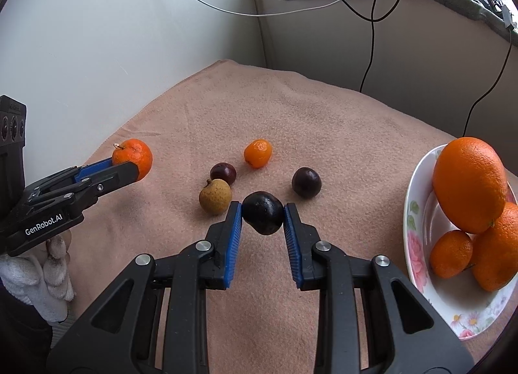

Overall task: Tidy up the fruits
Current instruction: 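Carry the mandarin and plum in both grippers onto the white plate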

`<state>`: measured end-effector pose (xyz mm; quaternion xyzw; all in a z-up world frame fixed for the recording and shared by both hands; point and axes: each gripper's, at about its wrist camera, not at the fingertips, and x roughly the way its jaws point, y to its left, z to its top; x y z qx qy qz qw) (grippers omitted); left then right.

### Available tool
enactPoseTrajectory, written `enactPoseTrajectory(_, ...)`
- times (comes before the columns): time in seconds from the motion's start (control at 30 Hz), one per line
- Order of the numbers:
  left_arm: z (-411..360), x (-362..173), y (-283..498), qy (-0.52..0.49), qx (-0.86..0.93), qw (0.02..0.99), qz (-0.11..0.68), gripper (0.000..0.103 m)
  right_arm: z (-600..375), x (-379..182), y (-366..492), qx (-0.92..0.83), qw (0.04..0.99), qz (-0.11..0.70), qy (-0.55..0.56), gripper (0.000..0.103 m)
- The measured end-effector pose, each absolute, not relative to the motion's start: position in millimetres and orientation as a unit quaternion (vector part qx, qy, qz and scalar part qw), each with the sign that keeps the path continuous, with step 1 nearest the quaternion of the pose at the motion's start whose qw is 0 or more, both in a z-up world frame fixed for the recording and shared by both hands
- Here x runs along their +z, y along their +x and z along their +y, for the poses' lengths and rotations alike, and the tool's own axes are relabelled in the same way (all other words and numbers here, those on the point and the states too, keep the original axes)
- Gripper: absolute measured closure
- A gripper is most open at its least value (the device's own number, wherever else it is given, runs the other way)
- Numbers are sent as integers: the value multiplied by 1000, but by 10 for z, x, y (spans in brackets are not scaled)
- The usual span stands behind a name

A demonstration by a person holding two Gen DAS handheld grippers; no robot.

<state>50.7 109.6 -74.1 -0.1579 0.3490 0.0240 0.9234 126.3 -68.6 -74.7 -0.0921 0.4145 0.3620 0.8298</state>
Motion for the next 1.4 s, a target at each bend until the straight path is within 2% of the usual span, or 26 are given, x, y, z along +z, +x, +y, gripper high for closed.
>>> enactPoseTrajectory(0.8,283,-418,557,-128,-61,934,327,66,-1564,-339,1018,330,865,375,-39,76)
enactPoseTrajectory(1.4,-398,-364,805,-104,-137,927,335,66,-2344,-366,1041,266,888,376,-6,76)
